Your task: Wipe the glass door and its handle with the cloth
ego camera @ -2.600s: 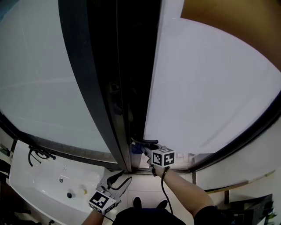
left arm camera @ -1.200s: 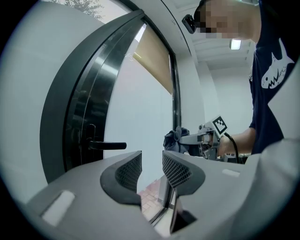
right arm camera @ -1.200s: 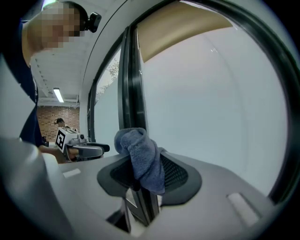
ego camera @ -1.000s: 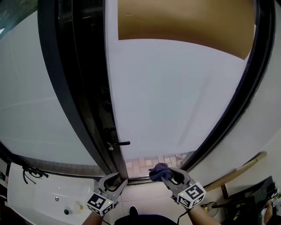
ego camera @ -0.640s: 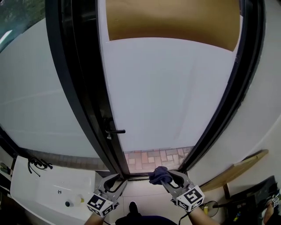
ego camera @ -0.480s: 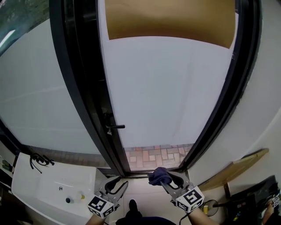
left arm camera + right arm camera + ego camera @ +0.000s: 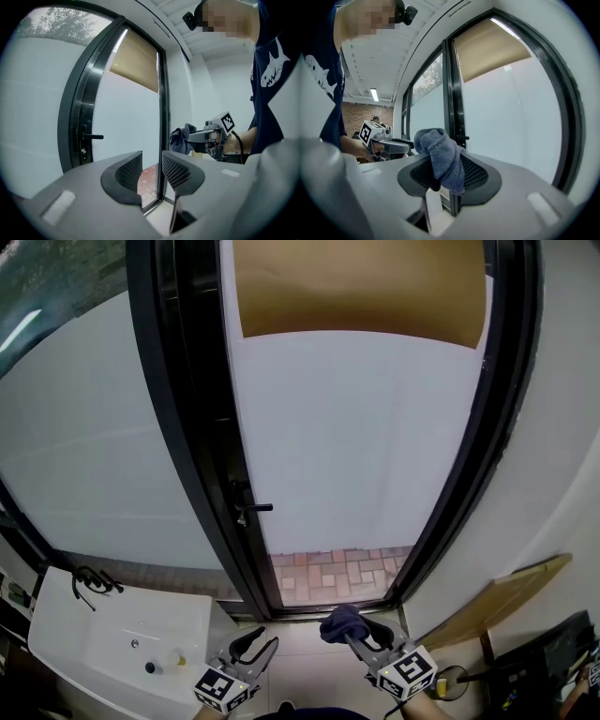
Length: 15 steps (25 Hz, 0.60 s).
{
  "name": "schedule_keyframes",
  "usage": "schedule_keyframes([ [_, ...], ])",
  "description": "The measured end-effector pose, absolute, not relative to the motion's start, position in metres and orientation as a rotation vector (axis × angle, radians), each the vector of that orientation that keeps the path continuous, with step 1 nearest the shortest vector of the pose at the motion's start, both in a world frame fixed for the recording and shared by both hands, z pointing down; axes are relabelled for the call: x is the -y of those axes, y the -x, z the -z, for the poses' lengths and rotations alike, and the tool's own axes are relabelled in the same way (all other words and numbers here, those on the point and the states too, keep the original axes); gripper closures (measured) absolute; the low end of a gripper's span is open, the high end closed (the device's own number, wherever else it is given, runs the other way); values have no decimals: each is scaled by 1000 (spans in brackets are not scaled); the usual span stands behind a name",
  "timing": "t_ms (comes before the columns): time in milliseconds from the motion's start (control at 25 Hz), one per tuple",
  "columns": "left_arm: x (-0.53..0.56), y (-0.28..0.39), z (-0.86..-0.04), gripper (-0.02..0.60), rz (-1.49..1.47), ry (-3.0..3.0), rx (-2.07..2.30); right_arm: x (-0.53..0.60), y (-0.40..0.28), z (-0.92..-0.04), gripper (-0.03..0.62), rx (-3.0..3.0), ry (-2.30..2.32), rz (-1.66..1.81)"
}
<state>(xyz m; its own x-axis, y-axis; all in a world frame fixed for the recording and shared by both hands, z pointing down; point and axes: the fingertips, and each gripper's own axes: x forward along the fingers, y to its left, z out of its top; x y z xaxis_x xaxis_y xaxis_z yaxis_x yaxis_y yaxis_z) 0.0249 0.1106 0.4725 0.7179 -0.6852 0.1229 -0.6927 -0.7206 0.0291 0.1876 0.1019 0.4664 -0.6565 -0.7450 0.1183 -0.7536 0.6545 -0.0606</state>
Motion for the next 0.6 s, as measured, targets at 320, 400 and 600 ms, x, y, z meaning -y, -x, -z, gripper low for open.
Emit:
schedule_keyframes([
  [320,-109,0,-472,463,-142,-2837,1089,-110,-169,-455,450,2762,-1317,-129],
  [400,-110,5,-473,463,-149,-2835,1071,-112,-165,-451,450,2765,-1342,-128],
  [600,-112,13,-460,463,-141,-2861,1049,-121,-153,-445,450,2779,-1340,-135],
])
